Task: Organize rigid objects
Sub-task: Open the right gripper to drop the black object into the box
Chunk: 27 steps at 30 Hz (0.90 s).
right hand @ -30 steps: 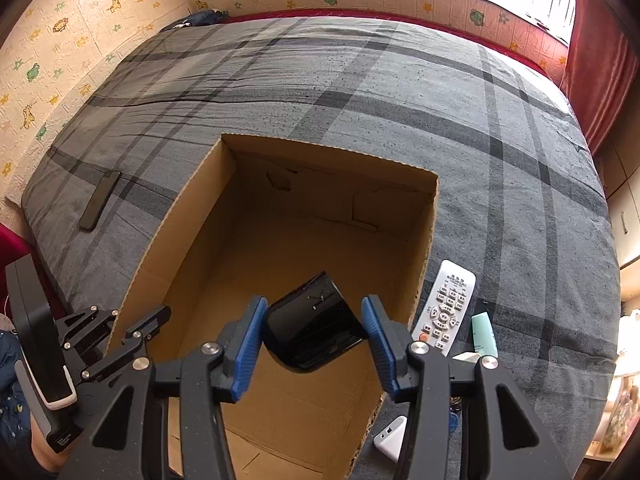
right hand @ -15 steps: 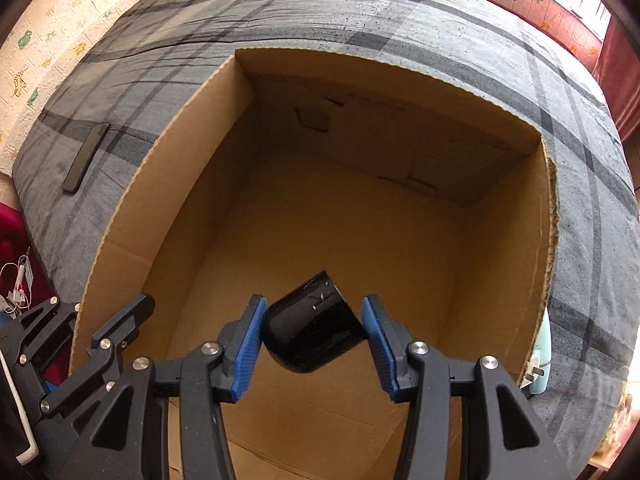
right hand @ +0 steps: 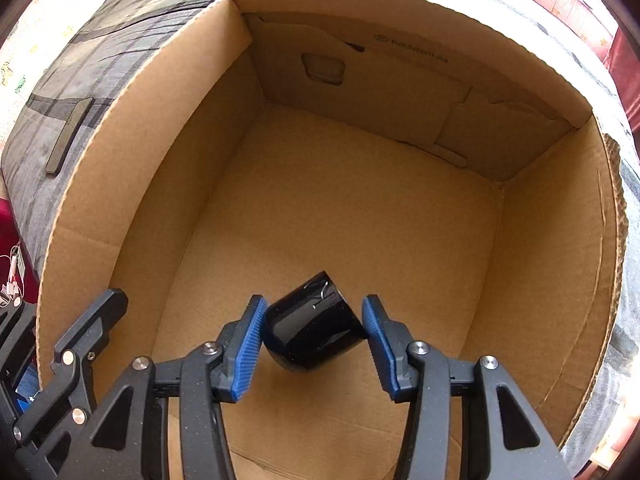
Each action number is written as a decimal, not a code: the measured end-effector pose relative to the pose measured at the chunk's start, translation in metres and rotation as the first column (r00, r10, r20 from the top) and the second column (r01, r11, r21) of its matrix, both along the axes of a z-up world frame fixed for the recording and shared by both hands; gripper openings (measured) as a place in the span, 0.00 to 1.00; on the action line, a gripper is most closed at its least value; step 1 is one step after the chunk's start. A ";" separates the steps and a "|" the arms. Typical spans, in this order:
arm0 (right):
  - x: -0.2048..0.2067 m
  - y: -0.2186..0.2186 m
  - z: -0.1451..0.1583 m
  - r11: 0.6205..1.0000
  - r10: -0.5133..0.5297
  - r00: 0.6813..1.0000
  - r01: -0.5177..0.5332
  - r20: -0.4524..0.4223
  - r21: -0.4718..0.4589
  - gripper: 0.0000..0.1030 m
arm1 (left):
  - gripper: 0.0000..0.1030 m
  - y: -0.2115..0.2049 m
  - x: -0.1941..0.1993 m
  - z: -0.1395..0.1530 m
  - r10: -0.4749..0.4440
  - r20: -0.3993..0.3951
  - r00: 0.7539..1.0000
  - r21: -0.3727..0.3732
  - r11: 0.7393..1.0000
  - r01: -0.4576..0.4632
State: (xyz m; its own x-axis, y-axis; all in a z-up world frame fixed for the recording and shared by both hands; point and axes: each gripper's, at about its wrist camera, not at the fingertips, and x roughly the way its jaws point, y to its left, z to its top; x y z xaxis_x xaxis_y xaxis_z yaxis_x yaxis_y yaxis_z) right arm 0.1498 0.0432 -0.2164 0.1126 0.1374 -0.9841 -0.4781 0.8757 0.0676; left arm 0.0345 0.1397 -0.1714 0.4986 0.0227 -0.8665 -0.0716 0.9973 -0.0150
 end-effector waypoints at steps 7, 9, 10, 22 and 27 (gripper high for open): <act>0.005 -0.008 0.002 0.999 -0.037 0.999 0.036 0.007 0.029 0.78 | 0.13 0.000 0.000 0.000 0.002 -0.001 1.000 0.004 1.000 -0.002; 0.006 -0.009 0.003 0.998 -0.051 0.999 0.051 0.003 0.043 0.91 | 0.13 0.000 0.000 -0.001 0.003 -0.001 1.000 0.003 1.000 -0.003; 0.008 -0.009 0.005 0.997 -0.057 0.998 0.056 0.004 0.046 0.94 | 0.13 0.000 0.000 0.000 0.004 -0.001 1.000 0.003 1.000 -0.004; -0.002 -0.008 0.036 0.997 -0.051 0.996 0.047 0.071 0.058 0.99 | 0.13 -0.002 0.000 -0.001 0.004 -0.002 1.000 0.007 1.000 -0.004; -0.004 -0.010 0.050 0.997 -0.045 0.993 0.038 0.106 0.071 0.99 | 0.13 -0.002 0.000 0.000 0.007 -0.002 1.000 0.003 1.000 -0.007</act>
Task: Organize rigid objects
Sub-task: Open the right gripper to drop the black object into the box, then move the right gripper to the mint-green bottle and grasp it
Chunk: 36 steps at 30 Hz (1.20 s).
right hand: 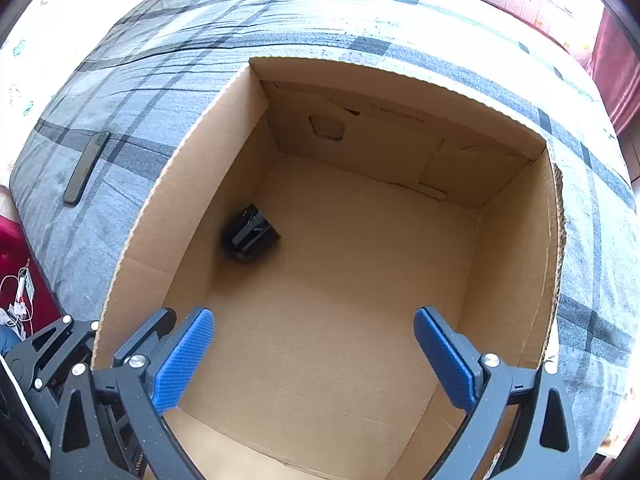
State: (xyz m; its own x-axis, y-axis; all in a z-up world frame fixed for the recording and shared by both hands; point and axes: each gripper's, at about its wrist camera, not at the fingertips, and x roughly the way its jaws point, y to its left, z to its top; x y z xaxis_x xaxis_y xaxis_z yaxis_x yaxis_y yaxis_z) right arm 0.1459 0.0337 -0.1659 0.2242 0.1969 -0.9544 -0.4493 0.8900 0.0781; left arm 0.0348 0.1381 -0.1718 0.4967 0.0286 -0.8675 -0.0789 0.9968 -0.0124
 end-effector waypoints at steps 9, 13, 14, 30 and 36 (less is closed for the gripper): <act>-0.006 -0.002 0.027 0.999 -0.035 0.998 0.035 0.055 0.000 0.99 | 0.13 0.000 0.000 0.000 -0.001 -0.001 1.000 0.001 1.000 0.001; -0.006 -0.021 0.039 0.998 -0.065 0.994 0.065 0.087 0.008 0.99 | 0.13 0.000 0.001 0.001 -0.002 -0.002 1.000 0.002 1.000 0.002; -0.006 -0.027 0.042 0.997 -0.074 0.993 0.074 0.095 0.006 0.99 | 0.13 0.000 0.001 0.000 -0.002 -0.002 1.000 0.003 1.000 0.002; 0.014 -0.158 0.062 0.960 -0.274 0.953 0.279 0.132 -0.018 0.99 | 0.13 0.000 0.002 0.000 -0.003 -0.005 1.000 0.002 1.000 0.003; 0.025 -0.191 0.044 0.949 -0.305 0.944 0.312 0.126 -0.045 0.99 | 0.13 -0.001 0.002 0.001 -0.003 -0.007 1.000 0.005 1.000 0.003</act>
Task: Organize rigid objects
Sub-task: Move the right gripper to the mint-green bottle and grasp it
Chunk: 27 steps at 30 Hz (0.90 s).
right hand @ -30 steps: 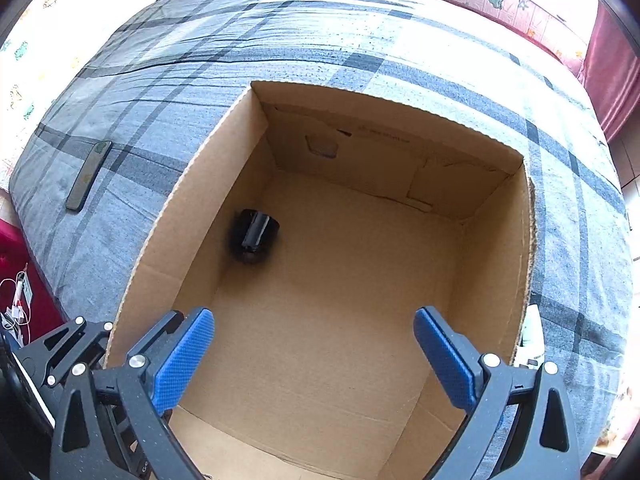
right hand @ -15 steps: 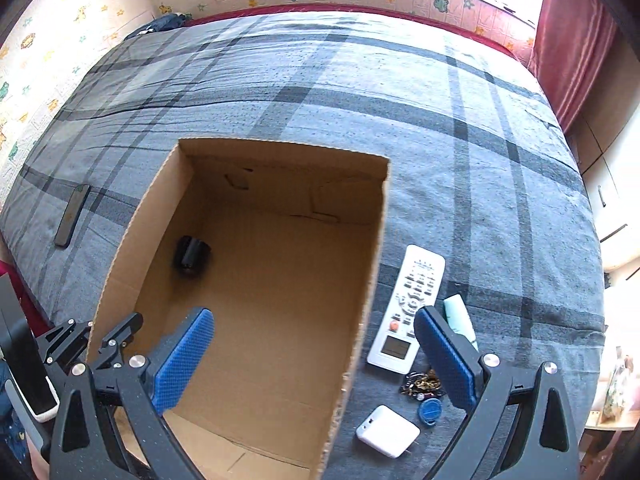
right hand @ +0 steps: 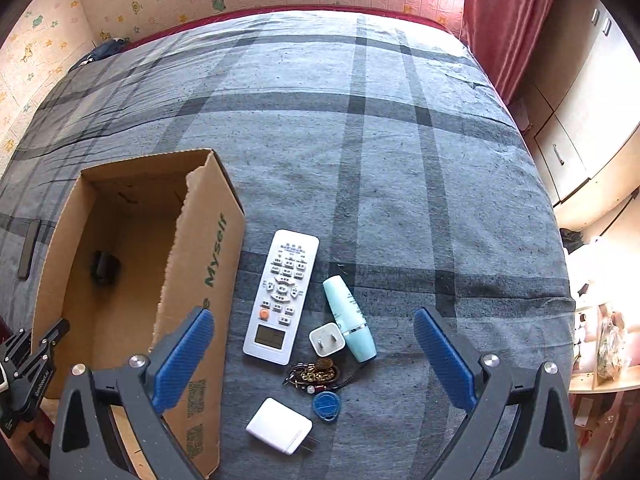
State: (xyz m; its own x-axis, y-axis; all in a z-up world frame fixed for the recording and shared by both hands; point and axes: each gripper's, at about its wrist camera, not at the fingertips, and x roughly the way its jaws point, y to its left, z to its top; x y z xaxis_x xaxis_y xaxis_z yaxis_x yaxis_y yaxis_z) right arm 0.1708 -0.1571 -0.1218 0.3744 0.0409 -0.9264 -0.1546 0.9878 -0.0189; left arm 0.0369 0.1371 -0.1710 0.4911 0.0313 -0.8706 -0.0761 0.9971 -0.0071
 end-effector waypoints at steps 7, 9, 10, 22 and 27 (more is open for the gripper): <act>0.013 -0.028 -0.038 0.998 -0.050 0.997 0.052 -0.064 0.031 0.99 | 0.13 0.000 0.000 0.000 0.000 -0.001 1.000 0.002 1.000 0.000; 0.018 -0.033 -0.050 0.998 -0.059 0.995 0.061 -0.086 0.028 0.99 | 0.13 0.000 0.001 -0.001 0.001 -0.001 1.000 0.001 1.000 -0.001; 0.021 -0.035 -0.056 0.998 -0.062 0.994 0.065 -0.094 0.025 0.99 | 0.13 0.000 0.001 -0.001 0.001 -0.001 1.000 -0.001 1.000 -0.001; 0.046 -0.045 -0.099 0.995 -0.089 0.982 0.096 -0.166 0.036 0.90 | 0.13 -0.001 0.001 0.000 0.000 -0.003 1.000 0.002 1.000 0.000; 0.050 -0.043 -0.113 0.994 -0.089 0.974 0.101 -0.210 0.046 0.75 | 0.13 0.000 0.001 0.000 0.002 -0.004 1.000 0.000 1.000 -0.002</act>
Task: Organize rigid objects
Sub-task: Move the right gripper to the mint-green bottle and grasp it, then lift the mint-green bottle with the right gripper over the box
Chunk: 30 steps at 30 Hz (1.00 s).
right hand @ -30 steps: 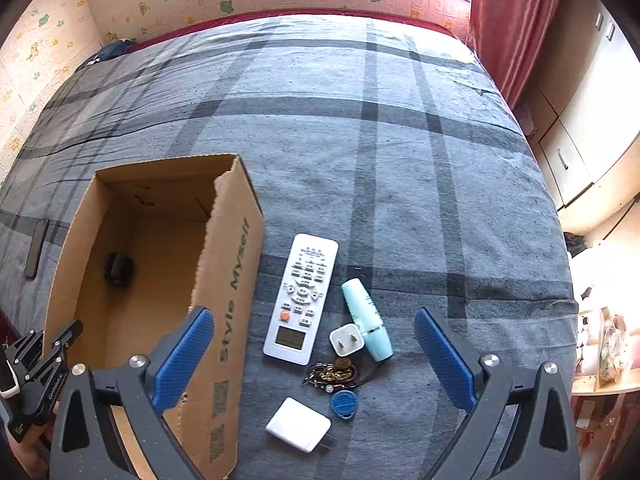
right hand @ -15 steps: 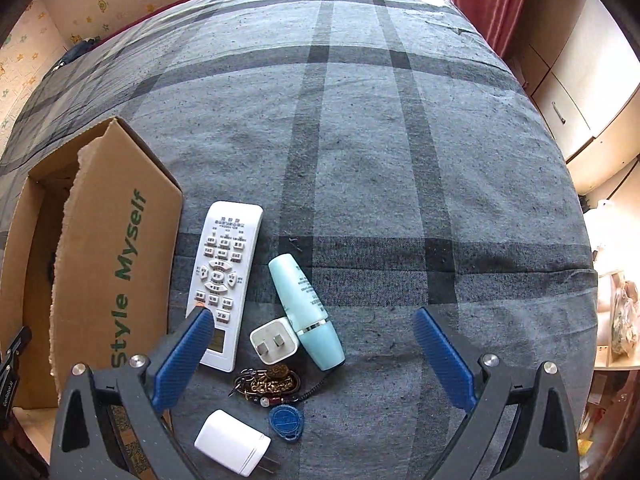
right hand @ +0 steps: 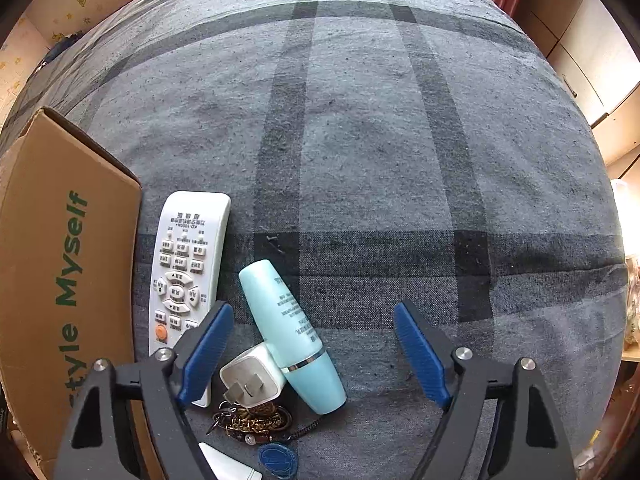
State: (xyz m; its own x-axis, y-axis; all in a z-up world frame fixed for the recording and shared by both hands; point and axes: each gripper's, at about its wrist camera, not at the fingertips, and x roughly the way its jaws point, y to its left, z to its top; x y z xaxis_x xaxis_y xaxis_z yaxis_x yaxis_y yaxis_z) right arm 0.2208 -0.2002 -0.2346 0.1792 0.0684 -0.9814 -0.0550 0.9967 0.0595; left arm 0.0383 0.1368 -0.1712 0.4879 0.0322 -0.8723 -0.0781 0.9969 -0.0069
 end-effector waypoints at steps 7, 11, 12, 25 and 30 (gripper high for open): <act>0.002 0.003 -0.006 0.999 -0.020 1.000 0.019 -0.005 -0.026 0.33 | 0.13 -0.001 0.000 0.000 -0.002 -0.001 1.000 0.006 1.000 0.002; 0.004 -0.001 0.000 1.000 -0.027 1.000 0.027 0.006 -0.015 0.25 | 0.13 -0.002 0.000 -0.001 0.000 0.000 1.000 0.007 1.000 0.000; 0.004 -0.001 0.001 1.000 -0.023 1.000 0.024 0.010 -0.017 0.25 | 0.13 -0.002 0.000 -0.001 0.000 0.000 1.000 0.007 1.000 0.000; -0.011 0.010 0.045 1.000 -0.015 0.997 0.016 0.079 -0.018 0.25 | 0.13 -0.002 0.000 0.000 -0.001 0.000 1.000 0.007 1.000 0.001; -0.017 0.021 0.074 1.000 0.019 0.992 -0.018 0.122 -0.006 0.25 | 0.13 -0.001 0.000 0.000 -0.002 0.000 1.000 0.007 1.000 0.002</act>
